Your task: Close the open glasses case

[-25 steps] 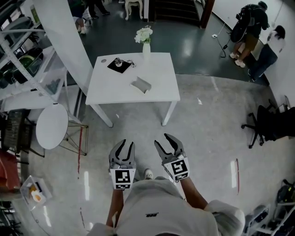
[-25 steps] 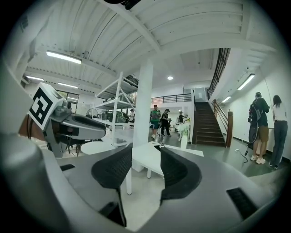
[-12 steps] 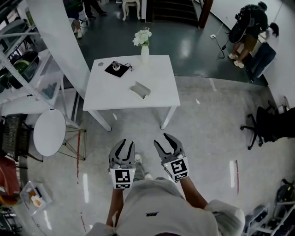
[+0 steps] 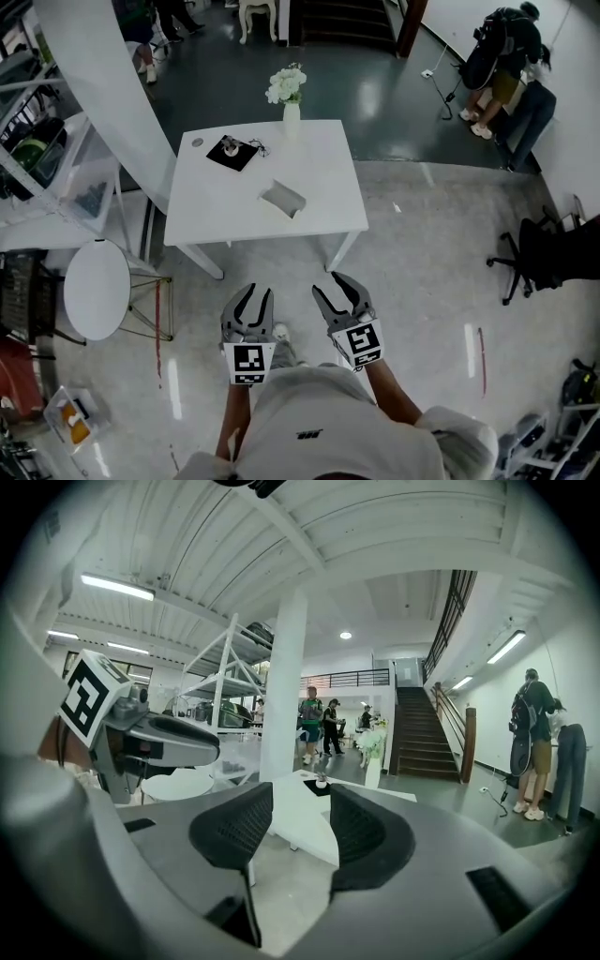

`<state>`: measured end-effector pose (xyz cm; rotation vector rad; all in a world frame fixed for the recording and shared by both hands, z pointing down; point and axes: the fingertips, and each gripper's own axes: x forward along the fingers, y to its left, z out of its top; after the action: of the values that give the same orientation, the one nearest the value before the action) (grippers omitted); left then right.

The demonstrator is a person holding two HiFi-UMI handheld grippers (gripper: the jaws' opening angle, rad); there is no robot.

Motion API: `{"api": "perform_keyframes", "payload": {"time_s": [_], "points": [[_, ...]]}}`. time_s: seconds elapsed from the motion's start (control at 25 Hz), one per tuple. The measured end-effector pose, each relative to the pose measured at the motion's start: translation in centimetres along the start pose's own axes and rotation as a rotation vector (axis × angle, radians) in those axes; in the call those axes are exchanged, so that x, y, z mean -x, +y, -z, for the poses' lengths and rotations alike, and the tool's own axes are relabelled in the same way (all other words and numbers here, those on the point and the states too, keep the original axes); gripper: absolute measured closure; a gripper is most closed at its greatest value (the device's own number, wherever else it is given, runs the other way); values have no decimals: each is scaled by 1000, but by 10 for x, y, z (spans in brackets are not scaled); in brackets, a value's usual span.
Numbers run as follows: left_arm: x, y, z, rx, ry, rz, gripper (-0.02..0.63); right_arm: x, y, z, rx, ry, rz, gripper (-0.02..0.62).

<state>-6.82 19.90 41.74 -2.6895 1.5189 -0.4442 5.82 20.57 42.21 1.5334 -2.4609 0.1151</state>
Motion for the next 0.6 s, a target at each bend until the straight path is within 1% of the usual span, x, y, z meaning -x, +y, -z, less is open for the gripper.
{"api": "perform_keyframes", "payload": {"time_s": [0.16, 0.6], "points": [[-25, 18, -3, -1, -4, 19, 472, -24, -11, 1, 6, 29, 16, 400], [-91, 58, -7, -15, -5, 101, 474, -86, -39, -13, -22, 37, 96, 405]]}}
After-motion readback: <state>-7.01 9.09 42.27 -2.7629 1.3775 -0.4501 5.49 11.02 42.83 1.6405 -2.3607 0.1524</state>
